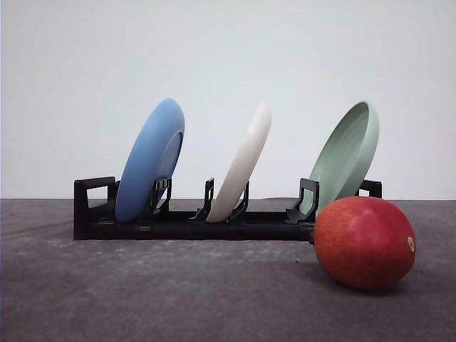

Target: Place pomegranate in white plate

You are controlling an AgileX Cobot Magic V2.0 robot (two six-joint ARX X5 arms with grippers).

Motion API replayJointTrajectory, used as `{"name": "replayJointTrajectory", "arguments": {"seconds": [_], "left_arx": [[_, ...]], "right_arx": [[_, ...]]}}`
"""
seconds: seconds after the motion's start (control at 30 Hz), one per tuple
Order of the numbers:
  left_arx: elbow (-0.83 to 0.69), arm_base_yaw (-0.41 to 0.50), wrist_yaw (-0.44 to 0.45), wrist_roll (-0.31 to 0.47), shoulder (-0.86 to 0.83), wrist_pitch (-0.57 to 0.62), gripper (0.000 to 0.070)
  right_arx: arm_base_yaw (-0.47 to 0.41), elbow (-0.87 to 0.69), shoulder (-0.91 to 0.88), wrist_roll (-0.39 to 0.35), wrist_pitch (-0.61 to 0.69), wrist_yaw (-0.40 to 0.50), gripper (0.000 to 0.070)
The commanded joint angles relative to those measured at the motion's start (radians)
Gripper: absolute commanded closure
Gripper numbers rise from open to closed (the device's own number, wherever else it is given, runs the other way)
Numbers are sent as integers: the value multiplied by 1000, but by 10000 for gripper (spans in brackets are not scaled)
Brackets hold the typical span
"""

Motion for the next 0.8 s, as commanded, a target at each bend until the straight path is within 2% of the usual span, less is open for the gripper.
{"name": "replayJointTrajectory", "arguments": {"seconds": [0.0,0.13,0.27,0.4,0.53,0.63,0.77], "left_arx": [[-13,0,-1,-7,-1,4,700],[-13,0,-1,-55,-1,28,700],[-13,0,-1,-56,-1,115,700],[-13,0,-1,-56,-1,220,700],[-4,0,-2,-56,-1,317,700],[37,0,-2,-56,-1,313,700],[130,0,-12,-56,6,211,698]], "right_arx": [[-1,-3,0,-1,10,1,672],[0,-3,0,6,11,1,673],[0,-3,0,64,37,1,672],[0,-2,0,177,145,1,673],[0,1,0,234,294,0,673],[0,31,0,265,299,0,681],[0,117,1,324,166,0,695]]}}
